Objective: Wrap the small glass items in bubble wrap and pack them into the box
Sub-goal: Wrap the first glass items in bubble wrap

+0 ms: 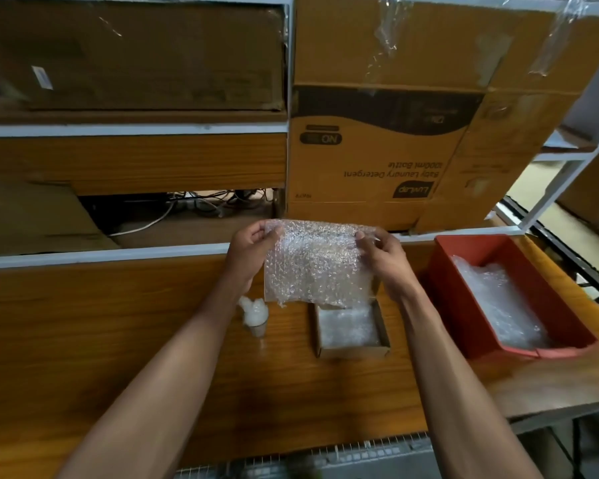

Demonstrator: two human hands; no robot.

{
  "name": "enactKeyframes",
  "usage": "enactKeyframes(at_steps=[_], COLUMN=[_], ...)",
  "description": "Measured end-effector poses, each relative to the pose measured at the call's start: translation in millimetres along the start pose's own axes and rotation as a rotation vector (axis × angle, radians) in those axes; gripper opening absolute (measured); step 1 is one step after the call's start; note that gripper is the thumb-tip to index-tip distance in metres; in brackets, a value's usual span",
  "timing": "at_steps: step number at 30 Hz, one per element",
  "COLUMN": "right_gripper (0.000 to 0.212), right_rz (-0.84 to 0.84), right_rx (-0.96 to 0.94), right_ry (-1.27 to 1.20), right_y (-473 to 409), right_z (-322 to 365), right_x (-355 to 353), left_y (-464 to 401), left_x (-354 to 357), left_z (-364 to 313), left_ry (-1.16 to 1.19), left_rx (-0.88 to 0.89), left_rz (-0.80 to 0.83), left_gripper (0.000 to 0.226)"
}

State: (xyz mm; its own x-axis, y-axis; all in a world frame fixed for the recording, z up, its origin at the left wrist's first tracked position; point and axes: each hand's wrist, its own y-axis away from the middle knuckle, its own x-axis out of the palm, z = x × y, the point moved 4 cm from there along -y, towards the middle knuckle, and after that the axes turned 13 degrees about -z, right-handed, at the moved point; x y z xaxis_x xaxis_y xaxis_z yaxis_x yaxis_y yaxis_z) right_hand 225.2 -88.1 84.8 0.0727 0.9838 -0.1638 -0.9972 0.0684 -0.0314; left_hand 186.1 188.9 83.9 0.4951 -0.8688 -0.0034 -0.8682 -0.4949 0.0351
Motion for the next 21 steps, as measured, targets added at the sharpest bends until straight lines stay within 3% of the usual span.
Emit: enactKeyframes(at_steps=[5, 10, 13, 17, 21], right_gripper=[0.049, 0.034, 0.047, 0.022, 0.008], right_rz=[-0.018, -0.146, -0.248, -0.293, -0.209], right_rx=[0.023, -0.053, -0.082, -0.118, -0.134], right_ry=[0.011, 0.027, 0.131, 0.092, 0.063], right_y=[4, 5, 2, 3, 7], right_z=[1, 5, 9, 20, 24], right_x=[16, 22, 23, 29, 46], left_y=[-6, -11, -9, 9, 32], left_x=[-18, -25, -24, -8, 20], left_z=[4, 7, 6, 3, 5], left_ry=[-0.040, -0.049, -0.009, 0.164, 0.206], left_rx=[0.047, 0.049, 0.014, -0.104, -0.125], left_rz=[-0.030, -0.005, 0.050, 0.248, 0.404], left_gripper=[0.021, 0.015, 0.024, 0.022, 0.020])
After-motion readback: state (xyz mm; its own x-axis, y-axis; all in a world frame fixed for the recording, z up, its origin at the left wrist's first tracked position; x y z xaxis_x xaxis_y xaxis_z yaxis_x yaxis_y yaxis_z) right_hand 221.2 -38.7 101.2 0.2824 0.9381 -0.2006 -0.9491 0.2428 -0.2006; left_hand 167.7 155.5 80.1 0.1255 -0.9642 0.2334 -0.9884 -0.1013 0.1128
